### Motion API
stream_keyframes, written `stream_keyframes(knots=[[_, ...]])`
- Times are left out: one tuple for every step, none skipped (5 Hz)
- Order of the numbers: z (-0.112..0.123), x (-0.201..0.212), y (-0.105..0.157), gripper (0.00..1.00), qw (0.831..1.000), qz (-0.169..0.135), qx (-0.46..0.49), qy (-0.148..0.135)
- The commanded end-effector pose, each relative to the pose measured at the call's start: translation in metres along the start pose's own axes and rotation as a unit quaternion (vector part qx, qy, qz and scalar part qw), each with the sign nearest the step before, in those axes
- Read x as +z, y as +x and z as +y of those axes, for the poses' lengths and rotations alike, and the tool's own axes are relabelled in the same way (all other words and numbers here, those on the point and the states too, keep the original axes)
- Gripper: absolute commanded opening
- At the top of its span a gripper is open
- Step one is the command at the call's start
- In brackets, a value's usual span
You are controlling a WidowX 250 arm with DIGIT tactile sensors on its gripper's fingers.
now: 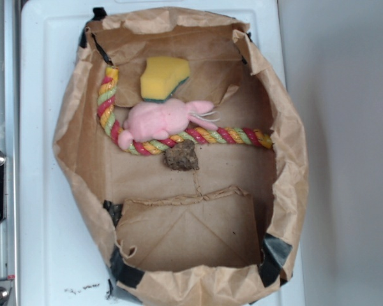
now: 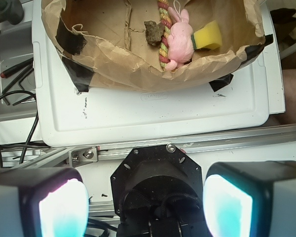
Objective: Grab the rock.
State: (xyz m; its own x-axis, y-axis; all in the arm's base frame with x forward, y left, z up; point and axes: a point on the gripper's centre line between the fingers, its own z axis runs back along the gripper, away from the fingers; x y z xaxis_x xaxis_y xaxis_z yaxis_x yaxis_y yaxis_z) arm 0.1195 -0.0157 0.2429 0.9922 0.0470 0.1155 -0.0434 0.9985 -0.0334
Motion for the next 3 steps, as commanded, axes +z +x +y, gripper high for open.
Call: stream_keyframes(knots=[[0.000, 0.000, 0.000, 1.00, 1.000, 0.000, 0.000, 0.000], [0.009, -0.011, 0.046, 1.00, 1.000, 0.006, 0.020, 0.010], [0.021, -0.022, 0.084, 1.00, 0.999, 0.008, 0.023, 0.028]])
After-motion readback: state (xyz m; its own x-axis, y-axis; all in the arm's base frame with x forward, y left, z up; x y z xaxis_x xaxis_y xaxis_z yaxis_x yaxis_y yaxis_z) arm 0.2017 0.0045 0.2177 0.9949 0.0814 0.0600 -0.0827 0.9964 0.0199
